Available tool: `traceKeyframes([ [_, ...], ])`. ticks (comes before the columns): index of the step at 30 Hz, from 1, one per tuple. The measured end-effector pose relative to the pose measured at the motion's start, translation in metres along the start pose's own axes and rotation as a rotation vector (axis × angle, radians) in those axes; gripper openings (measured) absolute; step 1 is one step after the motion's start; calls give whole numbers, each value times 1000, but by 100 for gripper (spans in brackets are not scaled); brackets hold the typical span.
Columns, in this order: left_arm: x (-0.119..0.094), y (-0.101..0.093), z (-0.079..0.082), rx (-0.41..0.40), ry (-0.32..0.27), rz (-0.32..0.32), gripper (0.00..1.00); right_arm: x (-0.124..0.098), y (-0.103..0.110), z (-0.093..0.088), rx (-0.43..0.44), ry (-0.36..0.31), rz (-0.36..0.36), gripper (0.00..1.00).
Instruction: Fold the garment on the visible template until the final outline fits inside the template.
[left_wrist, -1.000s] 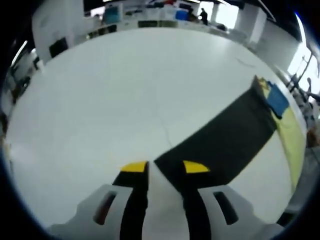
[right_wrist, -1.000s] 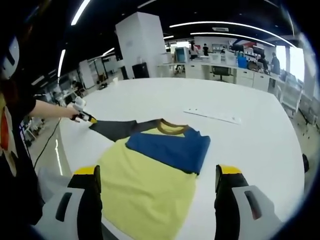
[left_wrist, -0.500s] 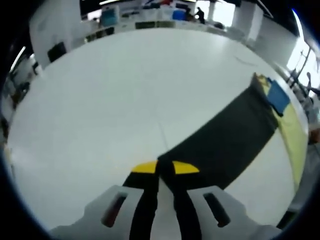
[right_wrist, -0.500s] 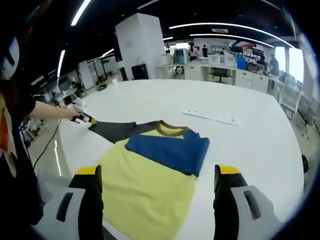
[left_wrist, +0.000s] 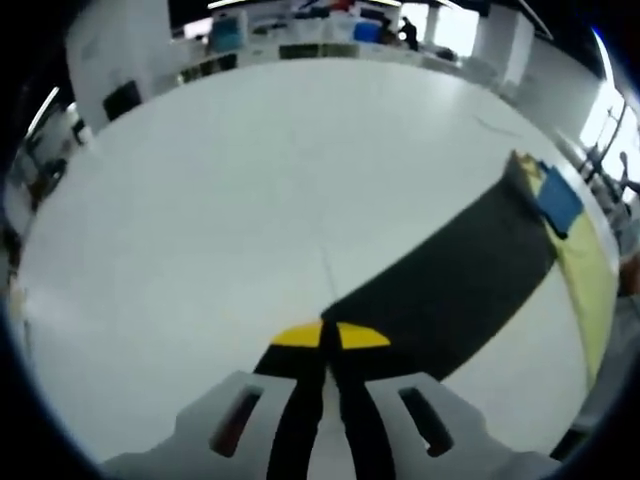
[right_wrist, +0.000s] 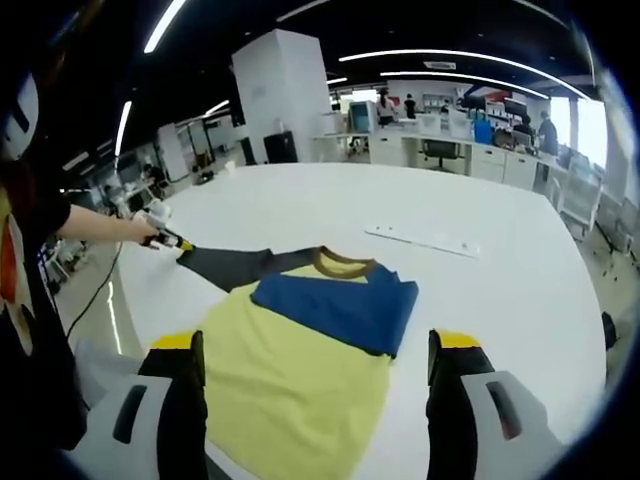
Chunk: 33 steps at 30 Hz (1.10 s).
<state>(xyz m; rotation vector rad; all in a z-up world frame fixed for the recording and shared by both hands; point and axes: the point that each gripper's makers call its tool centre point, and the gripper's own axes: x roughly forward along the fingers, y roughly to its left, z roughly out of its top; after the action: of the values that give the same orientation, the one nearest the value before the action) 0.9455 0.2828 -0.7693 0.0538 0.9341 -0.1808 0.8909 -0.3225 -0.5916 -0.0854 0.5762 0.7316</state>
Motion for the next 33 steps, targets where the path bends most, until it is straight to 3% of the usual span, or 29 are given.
traceKeyframes([
  [8, -16, -5, 11, 3, -21, 16, 0, -6, 0, -4, -12, 15, 0, 95],
  [22, -69, -15, 46, -17, -118, 30, 0, -27, 5, -6, -20, -14, -3, 97],
  [29, -85, -22, 52, -1, -123, 36, 0, -40, 6, -6, -13, -37, -6, 97],
  [33, -94, -26, 59, -35, -132, 34, 0, -47, 6, -7, -13, -46, -11, 97],
])
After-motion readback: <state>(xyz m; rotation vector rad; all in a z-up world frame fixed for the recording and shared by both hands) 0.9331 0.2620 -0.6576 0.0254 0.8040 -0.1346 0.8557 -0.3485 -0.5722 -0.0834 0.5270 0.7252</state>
